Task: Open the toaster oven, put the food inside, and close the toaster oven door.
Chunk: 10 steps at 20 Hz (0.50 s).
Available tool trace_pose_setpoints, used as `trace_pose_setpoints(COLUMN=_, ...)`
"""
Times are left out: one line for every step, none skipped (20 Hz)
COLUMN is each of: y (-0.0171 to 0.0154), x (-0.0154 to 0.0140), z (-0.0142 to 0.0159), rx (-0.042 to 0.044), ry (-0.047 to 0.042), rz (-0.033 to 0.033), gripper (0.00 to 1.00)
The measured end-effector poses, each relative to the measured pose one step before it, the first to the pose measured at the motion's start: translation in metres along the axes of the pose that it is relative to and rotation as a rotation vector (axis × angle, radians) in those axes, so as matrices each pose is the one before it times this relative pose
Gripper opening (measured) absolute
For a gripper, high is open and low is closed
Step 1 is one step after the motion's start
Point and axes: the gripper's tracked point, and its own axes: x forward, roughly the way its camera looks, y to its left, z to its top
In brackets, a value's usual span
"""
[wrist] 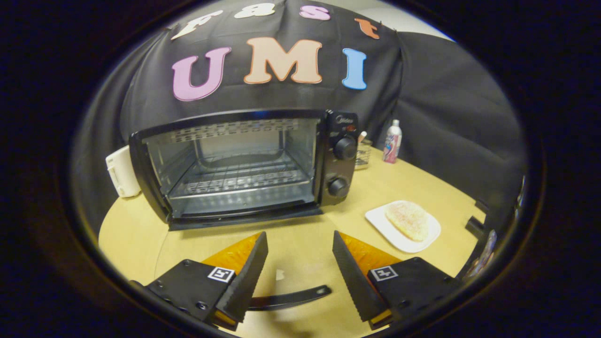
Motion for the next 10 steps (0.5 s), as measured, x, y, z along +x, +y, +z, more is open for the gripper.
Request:
trace_pose_setpoints(y=-0.01573, x=0.00296, z=0.00622, rx=-0.01456, ry=-0.01119, rz=-0.02673, gripper=0.89)
trace_pose_setpoints(y=-0.01418, x=0.00401, z=0.00608, rx=-0.01383, ry=-0.00696, rz=-0.02393, gripper=0.9)
trace_pose_setpoints(y=-0.01548, x=0.00625, z=0.00294, rx=-0.00956, ry=-0.00127, rz=-0.02692, gripper=0.9)
trace_pose_setpoints(y=-0.01418, x=0.00491, z=0.00021, rx=-0.00625, ry=0.00214, rz=-0.02453, gripper=0.9)
trace_pose_setpoints(y=-0.01345, x=0.00579, z=0.00122, rx=-0.0052, ry=0.00316, rz=-0.02002, gripper=0.91)
trace_pose_setpoints(y=-0.01292, x=0.00769, z=0.00123, rx=-0.00613, ry=0.00405, rz=-0.01889, gripper=0.91)
trace_pose_setpoints(y=-0.012, x=0.00889, z=-0.00011, rx=-0.01091, ry=0.00583, rz=-0.01845, gripper=0.91)
trace_pose_setpoints(y=-0.01278, x=0.0091, z=-0.00118, rx=-0.01213, ry=0.01246, rz=-0.02402, gripper=0.91)
trace_pose_setpoints(y=-0.01366, x=0.00759, z=-0.00494, rx=-0.00619, ry=0.01573, rz=-0.02584, gripper=0.91)
trace_pose_setpoints(y=-0.01183, x=0.00758, z=-0.00507, rx=0.00269, ry=0.0156, rz=-0.01981, gripper=0.91)
